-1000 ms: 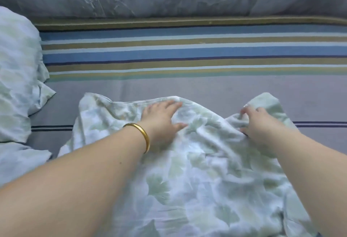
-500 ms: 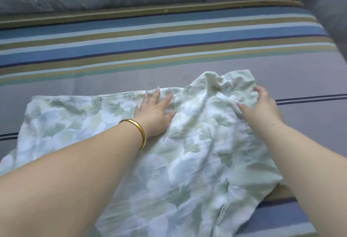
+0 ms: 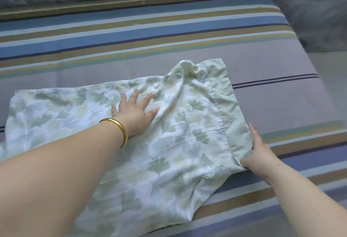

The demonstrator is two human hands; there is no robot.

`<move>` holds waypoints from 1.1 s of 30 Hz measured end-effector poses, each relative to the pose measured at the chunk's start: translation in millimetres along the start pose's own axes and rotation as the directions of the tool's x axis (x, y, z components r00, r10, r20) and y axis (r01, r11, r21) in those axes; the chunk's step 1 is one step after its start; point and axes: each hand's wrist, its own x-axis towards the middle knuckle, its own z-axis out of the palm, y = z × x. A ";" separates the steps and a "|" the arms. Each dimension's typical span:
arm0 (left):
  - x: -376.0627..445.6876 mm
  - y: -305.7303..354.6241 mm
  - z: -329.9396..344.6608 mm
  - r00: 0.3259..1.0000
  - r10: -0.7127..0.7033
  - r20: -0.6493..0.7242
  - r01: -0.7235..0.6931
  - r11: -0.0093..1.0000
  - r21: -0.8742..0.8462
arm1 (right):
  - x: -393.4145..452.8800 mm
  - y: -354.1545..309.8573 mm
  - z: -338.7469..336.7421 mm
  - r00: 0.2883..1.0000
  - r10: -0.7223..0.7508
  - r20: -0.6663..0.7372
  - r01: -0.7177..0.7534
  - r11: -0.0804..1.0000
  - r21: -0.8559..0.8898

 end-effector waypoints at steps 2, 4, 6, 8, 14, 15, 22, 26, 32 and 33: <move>-7.0 -7.5 -5.1 1.000 0.004 0.000 -0.004 1.000 0.015 | -2.0 16.6 -23.2 1.000 -0.020 0.001 0.020 0.994 -0.108; -13.0 -19.2 -12.4 1.000 -0.013 0.011 0.012 1.000 0.023 | -2.5 30.3 -42.5 0.999 0.016 -0.031 -0.023 0.971 -0.236; -17.6 -34.0 -18.6 0.998 -0.056 0.036 0.055 0.998 0.026 | -0.9 34.1 -50.5 0.990 0.075 -0.122 -0.109 0.945 -0.309; -23.8 -49.1 -22.4 0.990 -0.119 0.082 0.117 0.993 0.021 | 0.1 21.7 -43.4 0.970 0.104 -0.220 -0.174 0.929 -0.327; -50.1 -108.0 -21.8 0.956 -0.170 0.239 0.157 0.985 0.074 | -49.0 -95.8 60.7 0.949 -0.316 -0.019 0.302 0.923 -0.239; -56.7 -121.2 -20.4 0.951 -0.185 0.249 0.178 0.983 0.053 | -63.1 -114.4 82.9 0.929 -0.367 0.039 0.368 0.908 -0.201; -100.4 -213.5 -10.6 0.911 -0.383 0.151 0.397 0.914 -0.081 | -143.4 -162.6 212.7 0.830 -0.524 0.190 0.549 0.828 -0.114; -119.2 -260.1 12.4 0.883 -0.469 -0.004 0.450 0.848 -0.280 | -141.5 -144.4 227.4 0.815 -0.573 0.085 0.579 0.811 -0.084; -136.2 -278.0 27.5 0.718 -0.696 -0.024 0.451 0.491 -0.746 | -106.8 -125.1 209.3 0.942 -0.324 -0.092 0.316 0.944 -0.090; -137.4 -281.0 27.6 0.715 -0.700 0.000 0.436 0.444 -0.783 | -105.8 -121.3 206.5 0.963 -0.223 -0.152 0.216 0.975 -0.060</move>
